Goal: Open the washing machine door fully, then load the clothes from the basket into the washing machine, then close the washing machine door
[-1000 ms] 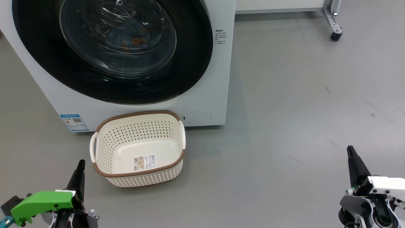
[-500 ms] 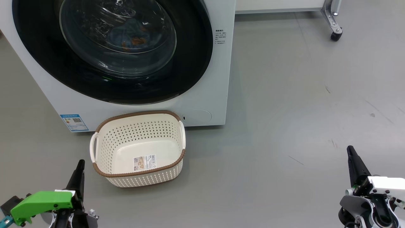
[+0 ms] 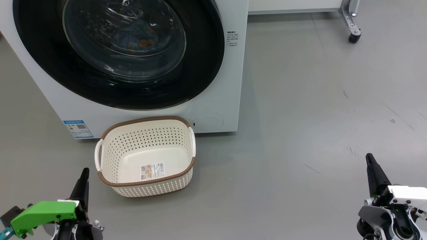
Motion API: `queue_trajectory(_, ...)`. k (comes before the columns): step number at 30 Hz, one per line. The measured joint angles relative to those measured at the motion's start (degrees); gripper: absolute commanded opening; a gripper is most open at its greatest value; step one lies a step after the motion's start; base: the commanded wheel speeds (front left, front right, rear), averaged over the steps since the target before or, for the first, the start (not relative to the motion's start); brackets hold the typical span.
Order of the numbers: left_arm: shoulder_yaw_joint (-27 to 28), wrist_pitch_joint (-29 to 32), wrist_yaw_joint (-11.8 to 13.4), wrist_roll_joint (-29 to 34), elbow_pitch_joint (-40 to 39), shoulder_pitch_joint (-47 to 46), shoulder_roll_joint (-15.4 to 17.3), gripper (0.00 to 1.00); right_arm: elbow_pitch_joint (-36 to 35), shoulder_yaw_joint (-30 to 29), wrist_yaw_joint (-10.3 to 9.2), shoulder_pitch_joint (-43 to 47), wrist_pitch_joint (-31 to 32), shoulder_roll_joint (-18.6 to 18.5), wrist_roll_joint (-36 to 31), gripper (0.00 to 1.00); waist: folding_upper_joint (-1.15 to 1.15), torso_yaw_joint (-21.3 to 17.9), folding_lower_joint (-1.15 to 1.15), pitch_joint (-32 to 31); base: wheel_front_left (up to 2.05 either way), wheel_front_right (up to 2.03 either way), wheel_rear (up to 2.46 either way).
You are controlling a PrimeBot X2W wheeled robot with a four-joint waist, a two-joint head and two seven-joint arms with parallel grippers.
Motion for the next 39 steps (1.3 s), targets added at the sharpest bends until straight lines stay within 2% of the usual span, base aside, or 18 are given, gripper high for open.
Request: queue_trajectory(39, 0.3, 0.1, 0.0, 0.0, -0.1, 0.0, -0.1, 0.0, 0.0, 0.0, 0.0, 0.0, 0.0, 0.0, 0.0, 0.0, 0.0, 0.0, 0.0, 0.0, 0.0, 0.0, 0.0)
